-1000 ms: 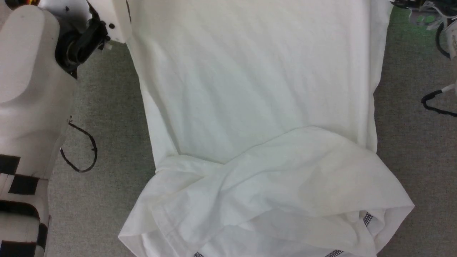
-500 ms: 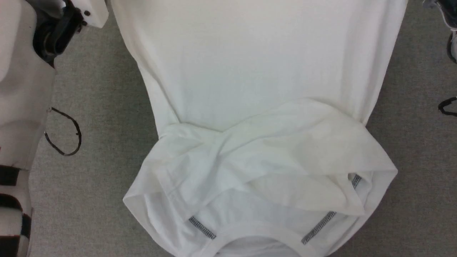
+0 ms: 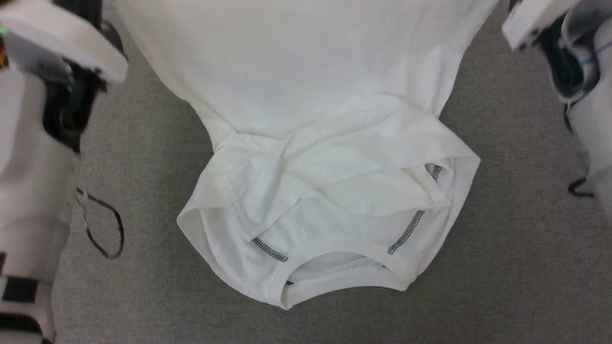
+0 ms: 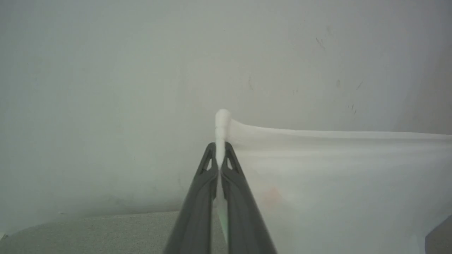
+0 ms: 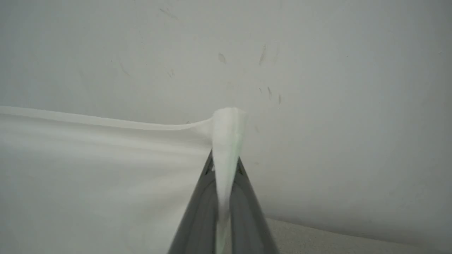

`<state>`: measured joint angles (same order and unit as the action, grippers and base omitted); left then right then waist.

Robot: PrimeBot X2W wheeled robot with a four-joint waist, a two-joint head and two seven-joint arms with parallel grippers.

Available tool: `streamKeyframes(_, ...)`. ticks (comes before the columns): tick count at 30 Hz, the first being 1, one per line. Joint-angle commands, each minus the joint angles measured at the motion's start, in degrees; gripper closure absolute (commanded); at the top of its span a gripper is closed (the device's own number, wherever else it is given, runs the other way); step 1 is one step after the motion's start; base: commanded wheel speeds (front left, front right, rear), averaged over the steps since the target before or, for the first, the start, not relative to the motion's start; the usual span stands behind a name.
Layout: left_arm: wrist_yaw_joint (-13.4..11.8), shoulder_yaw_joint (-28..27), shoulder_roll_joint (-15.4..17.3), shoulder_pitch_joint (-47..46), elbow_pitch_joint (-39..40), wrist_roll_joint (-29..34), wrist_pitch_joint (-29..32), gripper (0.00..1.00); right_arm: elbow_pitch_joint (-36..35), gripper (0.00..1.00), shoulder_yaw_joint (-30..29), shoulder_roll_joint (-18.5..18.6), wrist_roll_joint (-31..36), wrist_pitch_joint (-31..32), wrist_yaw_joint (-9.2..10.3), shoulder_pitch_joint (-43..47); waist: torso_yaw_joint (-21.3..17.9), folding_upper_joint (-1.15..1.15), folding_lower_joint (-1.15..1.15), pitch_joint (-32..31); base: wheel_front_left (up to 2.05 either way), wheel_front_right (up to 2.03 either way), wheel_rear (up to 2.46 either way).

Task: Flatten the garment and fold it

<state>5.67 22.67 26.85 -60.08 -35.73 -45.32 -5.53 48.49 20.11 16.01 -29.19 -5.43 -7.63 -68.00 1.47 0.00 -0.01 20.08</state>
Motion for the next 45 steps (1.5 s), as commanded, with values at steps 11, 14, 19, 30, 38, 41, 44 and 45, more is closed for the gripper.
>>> streamKeyframes(11,-10.7,-2.6,3.4,36.8,23.6,-5.4,-1.0,1.0,-18.6,1.0,3.5,7.9,-7.6,0.1,0.14,33.5,-0.6,0.0,0.01,-11.4,0.0,0.0,0.0)
streamKeyframes(14,-13.8,-2.3,3.4,46.2,29.8,-6.9,-0.1,1.0,-23.1,1.0,1.3,8.1,-8.2,1.1,0.14,41.6,-0.9,0.0,0.01,-12.7,0.0,0.0,0.0)
streamKeyframes(19,-17.7,-2.0,2.6,57.6,35.6,-10.6,2.1,1.0,-29.8,1.0,-3.2,6.5,-7.0,4.1,0.14,53.2,-1.4,0.0,0.01,-13.8,0.0,0.0,0.0)
streamKeyframes(30,-18.2,1.2,-0.1,64.6,33.0,-14.6,5.8,0.0,-36.3,0.0,-13.7,-3.1,-0.7,9.9,0.14,69.4,-2.0,0.0,0.01,-13.8,0.0,0.0,0.0)
streamKeyframes(38,-19.3,-1.2,-2.1,65.4,29.8,-12.3,-2.8,0.0,-43.9,0.0,-16.7,-7.3,4.2,10.7,0.14,77.0,-2.0,0.0,0.01,-15.6,0.0,0.0,0.0)
streamKeyframes(41,-20.0,-2.5,-2.2,64.9,30.6,-9.5,-6.9,0.0,-49.4,0.0,-18.5,-8.5,4.4,10.4,0.14,79.1,-1.6,0.0,0.01,-16.5,0.0,0.0,0.0)
streamKeyframes(44,-20.8,-4.4,-2.0,63.8,32.4,-4.9,-8.9,0.0,-52.8,0.0,-21.1,-9.4,5.0,12.3,0.14,78.6,-1.4,0.0,0.01,-17.0,0.0,0.0,0.0)
streamKeyframes(45,-21.0,-5.2,-2.2,63.4,33.0,-3.2,-9.2,0.0,-53.1,0.0,-21.6,-9.3,5.1,13.3,0.14,77.8,-1.3,0.0,0.01,-17.1,0.0,0.0,0.0)
